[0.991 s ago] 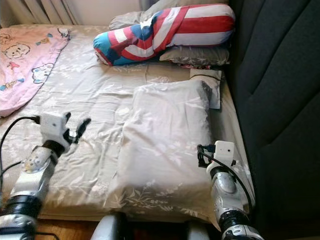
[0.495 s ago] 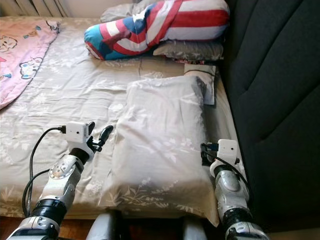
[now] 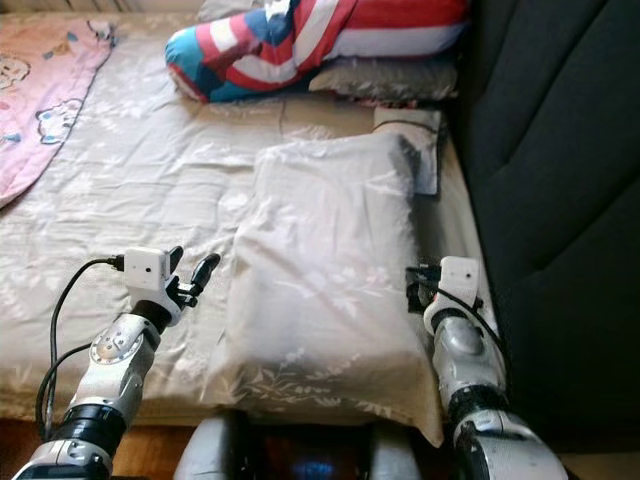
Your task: Clean up the room
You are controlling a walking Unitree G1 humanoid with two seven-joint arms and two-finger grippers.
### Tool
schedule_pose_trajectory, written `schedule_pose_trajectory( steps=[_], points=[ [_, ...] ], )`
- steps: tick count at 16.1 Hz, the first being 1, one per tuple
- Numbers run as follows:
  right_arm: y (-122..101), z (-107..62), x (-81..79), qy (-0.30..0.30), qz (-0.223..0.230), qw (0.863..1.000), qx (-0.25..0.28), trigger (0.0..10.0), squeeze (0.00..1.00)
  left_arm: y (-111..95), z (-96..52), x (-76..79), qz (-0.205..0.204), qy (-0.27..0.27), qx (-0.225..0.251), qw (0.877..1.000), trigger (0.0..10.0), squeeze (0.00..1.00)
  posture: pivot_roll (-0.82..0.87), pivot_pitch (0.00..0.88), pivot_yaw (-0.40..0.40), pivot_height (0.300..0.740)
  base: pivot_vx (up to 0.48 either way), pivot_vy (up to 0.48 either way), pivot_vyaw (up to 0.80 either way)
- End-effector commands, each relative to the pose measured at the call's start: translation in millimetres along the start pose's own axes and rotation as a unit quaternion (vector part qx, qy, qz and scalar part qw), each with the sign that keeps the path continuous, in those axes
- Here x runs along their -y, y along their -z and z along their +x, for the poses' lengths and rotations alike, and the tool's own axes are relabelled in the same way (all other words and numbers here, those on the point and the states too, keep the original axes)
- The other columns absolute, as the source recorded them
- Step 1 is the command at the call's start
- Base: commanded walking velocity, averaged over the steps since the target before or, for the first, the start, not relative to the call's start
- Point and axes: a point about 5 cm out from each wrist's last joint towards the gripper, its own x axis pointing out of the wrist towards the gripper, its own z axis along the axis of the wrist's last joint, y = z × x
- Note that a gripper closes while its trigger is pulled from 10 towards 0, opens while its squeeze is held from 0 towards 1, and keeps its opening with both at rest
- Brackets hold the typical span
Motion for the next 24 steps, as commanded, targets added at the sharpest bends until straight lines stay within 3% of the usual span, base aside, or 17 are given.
schedule_pose_trajectory(
  steps=[1,3,4,5,10,14,15,21,24],
  points=[
    [4,-0.5,3.7,0.006,0.007,1.000,-0.013,10.0,1.00,1,1.1,-4.5,-0.013,-0.013,-0.006,1.000,10.0,0.00,0.02,0.245,0.020,0.648,0.000,0.000,0.00],
    [4,-1.2,3.4,0.003,0.005,1.000,-0.009,10.0,1.00,-1,11.0,-7.9,-0.023,-0.049,-0.015,0.998,10.0,0.00,0.02,0.239,0.020,0.648,0.000,0.000,0.00],
    [7,-2.2,3.2,0.002,0.004,1.000,-0.011,10.0,1.00,-1,12.5,-6.2,-0.041,-0.044,-0.017,0.998,10.0,0.35,0.02,0.237,0.019,0.648,0.000,0.000,0.00],
    [12,-3.9,2.5,0.000,0.007,1.000,-0.013,10.0,1.00,0,13.4,-3.7,-0.050,-0.032,-0.021,0.998,10.0,1.00,0.02,0.236,0.020,0.648,0.000,0.000,0.00],
    [28,-10.2,-0.2,-0.001,0.014,1.000,-0.026,10.0,1.00,4,14.4,2.0,-0.069,-0.007,-0.026,0.997,10.0,1.00,0.02,0.227,0.018,0.648,0.000,0.000,0.00],
    [17,-6.0,-1.1,-0.012,0.009,1.000,-0.019,10.0,1.00,5,13.9,4.9,-0.064,0.009,-0.028,0.998,10.0,1.00,0.02,0.215,0.023,0.648,0.000,0.000,0.00],
    [15,-4.2,-0.3,-0.016,0.003,0.999,-0.029,10.0,0.00,5,13.7,6.0,-0.061,0.011,-0.028,0.998,10.0,0.00,0.03,0.217,0.025,0.648,0.000,0.000,0.00],
    [-8,7.0,4.6,-0.053,-0.023,0.995,-0.087,10.0,0.00,7,3.2,2.1,-0.047,0.012,-0.030,0.998,10.0,0.00,0.04,0.266,0.061,0.648,0.000,0.000,0.00],
    [-14,8.6,8.8,-0.060,0.035,0.992,-0.102,10.0,0.00,6,0.0,-1.1,-0.044,0.011,-0.030,0.999,10.0,0.00,0.05,0.276,0.070,0.648,0.000,0.000,0.00]
  ],
)
